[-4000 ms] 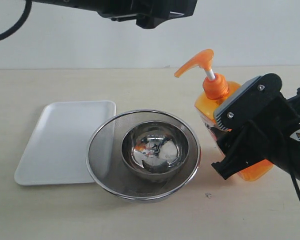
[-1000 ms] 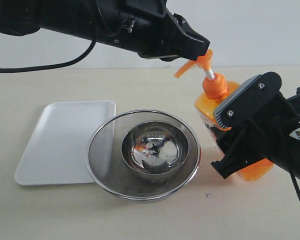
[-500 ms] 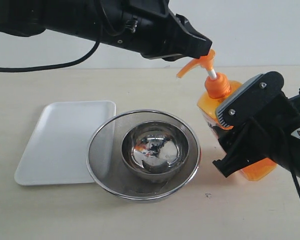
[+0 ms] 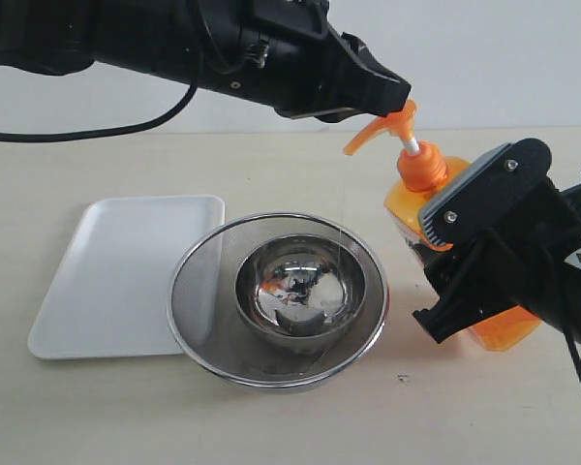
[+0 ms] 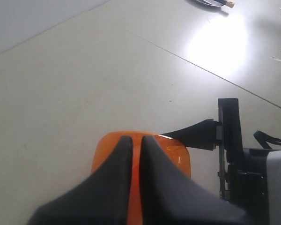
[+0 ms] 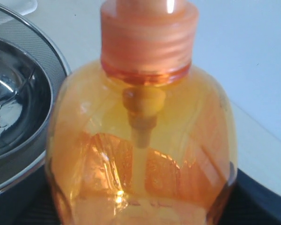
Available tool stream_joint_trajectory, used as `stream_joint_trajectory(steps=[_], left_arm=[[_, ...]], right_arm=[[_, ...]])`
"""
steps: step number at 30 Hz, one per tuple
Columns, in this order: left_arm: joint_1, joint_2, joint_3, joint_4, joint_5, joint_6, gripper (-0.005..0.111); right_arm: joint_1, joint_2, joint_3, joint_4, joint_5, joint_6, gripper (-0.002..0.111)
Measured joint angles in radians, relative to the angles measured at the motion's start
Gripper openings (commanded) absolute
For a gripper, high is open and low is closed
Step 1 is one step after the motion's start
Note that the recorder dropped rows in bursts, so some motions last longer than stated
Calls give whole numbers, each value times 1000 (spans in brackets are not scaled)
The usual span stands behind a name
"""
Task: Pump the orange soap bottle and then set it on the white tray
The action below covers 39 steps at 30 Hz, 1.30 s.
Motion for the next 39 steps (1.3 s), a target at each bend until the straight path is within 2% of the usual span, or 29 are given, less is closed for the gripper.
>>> stream_joint_trajectory(steps=[12, 19, 39], left_arm=[[0, -32, 8, 28, 19, 0, 7], [0, -59, 19, 48, 29, 0, 39], [11, -265, 19, 133, 12, -72, 38]], right_arm=[[0, 0, 2, -16, 2, 2, 1], [0, 0, 0, -27, 11, 12, 1], [0, 0, 0, -26, 13, 25, 1]])
